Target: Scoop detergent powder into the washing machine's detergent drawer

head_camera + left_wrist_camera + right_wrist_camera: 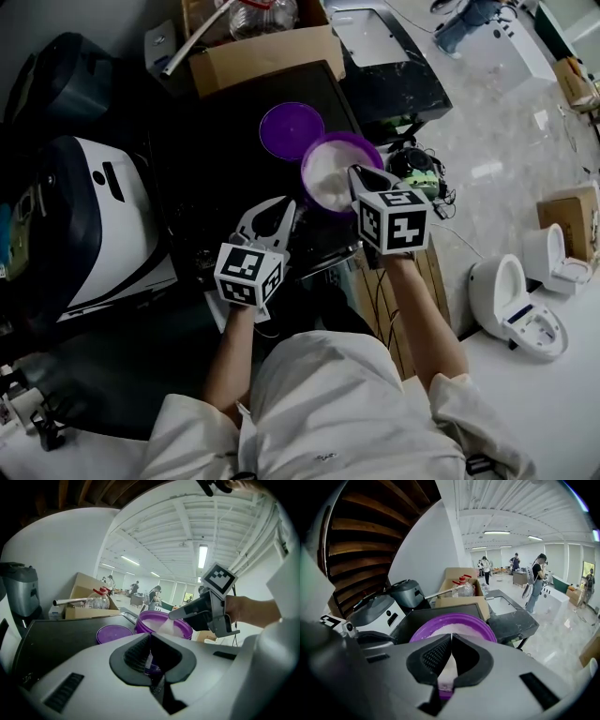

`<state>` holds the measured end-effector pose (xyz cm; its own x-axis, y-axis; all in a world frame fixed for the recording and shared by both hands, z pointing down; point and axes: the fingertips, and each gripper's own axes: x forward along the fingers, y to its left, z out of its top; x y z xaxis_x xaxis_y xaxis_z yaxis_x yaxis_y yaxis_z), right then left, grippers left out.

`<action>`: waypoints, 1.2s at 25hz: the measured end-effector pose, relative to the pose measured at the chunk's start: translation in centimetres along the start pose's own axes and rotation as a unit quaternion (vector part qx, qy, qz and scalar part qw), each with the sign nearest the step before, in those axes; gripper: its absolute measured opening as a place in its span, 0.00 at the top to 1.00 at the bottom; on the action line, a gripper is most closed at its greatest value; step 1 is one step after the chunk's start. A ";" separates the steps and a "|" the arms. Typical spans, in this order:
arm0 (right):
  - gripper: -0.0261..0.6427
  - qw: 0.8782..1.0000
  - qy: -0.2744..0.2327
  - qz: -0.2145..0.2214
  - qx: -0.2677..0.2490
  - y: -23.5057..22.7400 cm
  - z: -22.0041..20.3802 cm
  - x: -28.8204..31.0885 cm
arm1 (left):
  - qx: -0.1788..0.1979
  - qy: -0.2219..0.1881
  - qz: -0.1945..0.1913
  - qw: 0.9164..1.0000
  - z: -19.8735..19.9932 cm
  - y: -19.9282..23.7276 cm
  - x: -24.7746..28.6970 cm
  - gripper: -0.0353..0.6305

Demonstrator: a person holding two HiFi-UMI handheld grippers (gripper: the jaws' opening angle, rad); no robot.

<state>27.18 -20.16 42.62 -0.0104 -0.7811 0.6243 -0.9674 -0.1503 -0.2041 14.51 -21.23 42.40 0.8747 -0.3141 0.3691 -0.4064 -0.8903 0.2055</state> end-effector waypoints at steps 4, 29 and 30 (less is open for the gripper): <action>0.95 0.999 0.022 -0.020 -0.018 0.2 -0.3 0.3 | 0.005 -0.001 -0.008 1.000 -0.1 0.3 0.2 0.91; 0.95 0.995 0.095 0.022 0.001 4.3 -1.3 1.2 | 0.030 0.002 -0.050 0.998 -0.3 -0.2 0.3 0.91; 0.95 0.995 0.095 0.025 0.001 4.4 -1.2 1.2 | 0.030 0.002 -0.051 0.998 -0.3 -0.3 0.3 0.91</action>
<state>22.55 -21.02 43.40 -0.1060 -0.6583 0.7453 -0.9641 -0.1154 -0.2391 14.82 -21.01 42.75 0.9092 -0.2198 0.3536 -0.2989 -0.9358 0.1868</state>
